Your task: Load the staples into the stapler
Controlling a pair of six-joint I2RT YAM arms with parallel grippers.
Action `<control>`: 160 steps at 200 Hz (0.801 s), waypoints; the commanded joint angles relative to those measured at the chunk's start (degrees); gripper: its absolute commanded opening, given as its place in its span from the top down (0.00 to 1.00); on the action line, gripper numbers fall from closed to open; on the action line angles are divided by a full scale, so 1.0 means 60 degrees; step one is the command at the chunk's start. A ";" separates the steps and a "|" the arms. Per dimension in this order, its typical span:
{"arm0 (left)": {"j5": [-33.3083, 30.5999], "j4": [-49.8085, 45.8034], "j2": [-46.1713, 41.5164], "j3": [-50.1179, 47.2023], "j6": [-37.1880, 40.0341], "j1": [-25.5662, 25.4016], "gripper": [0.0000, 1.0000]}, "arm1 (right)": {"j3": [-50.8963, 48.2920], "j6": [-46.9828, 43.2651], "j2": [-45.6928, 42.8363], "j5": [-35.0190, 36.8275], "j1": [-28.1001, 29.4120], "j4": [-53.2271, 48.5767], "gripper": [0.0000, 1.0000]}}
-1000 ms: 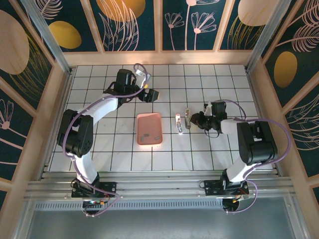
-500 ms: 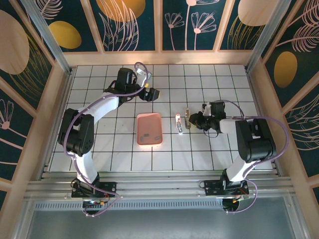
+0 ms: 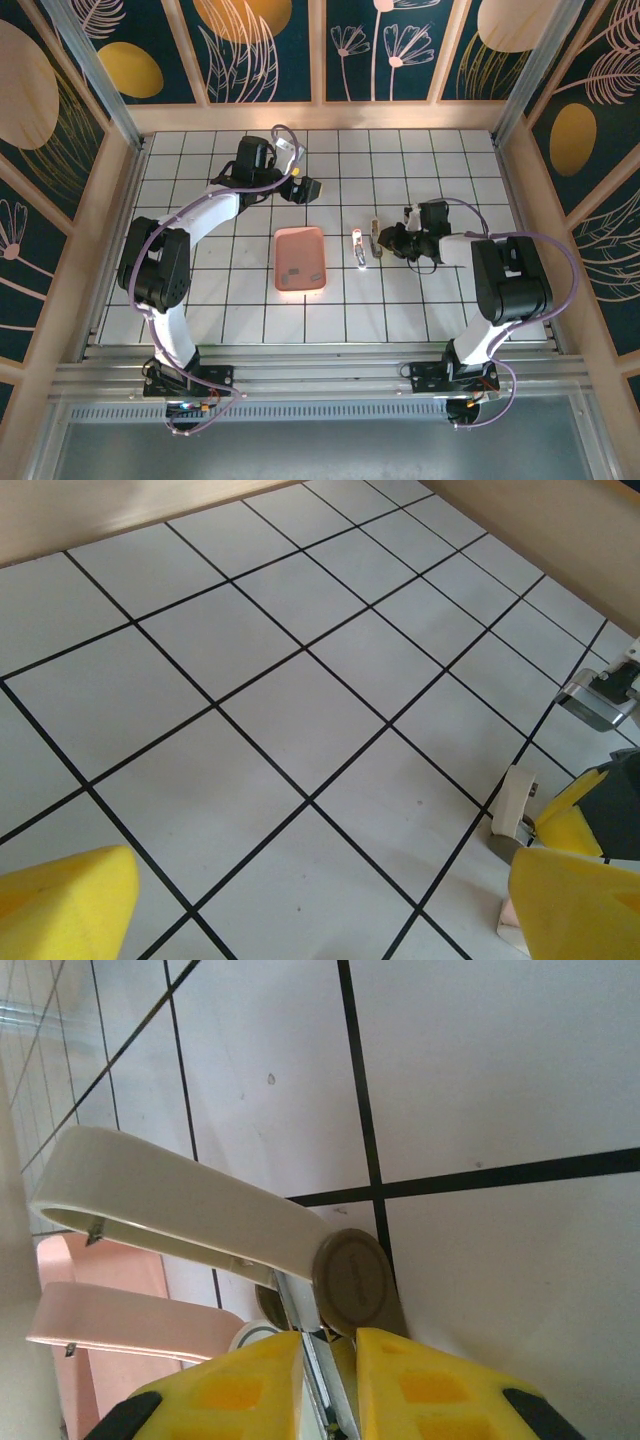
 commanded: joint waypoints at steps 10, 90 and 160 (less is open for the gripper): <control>0.0082 -0.0159 0.0122 0.0229 0.0131 -0.0040 0.06 | 0.0199 -0.0232 -0.0358 0.0320 0.0085 -0.0519 0.79; 0.0098 -0.0184 0.0115 0.0227 0.0177 -0.0054 0.06 | 0.0181 -0.0234 -0.0352 0.0252 0.0140 -0.0700 0.79; 0.0084 -0.0231 0.0122 0.0248 0.0178 -0.0070 0.06 | 0.0241 -0.0333 -0.0106 0.0313 0.0204 -0.0845 0.79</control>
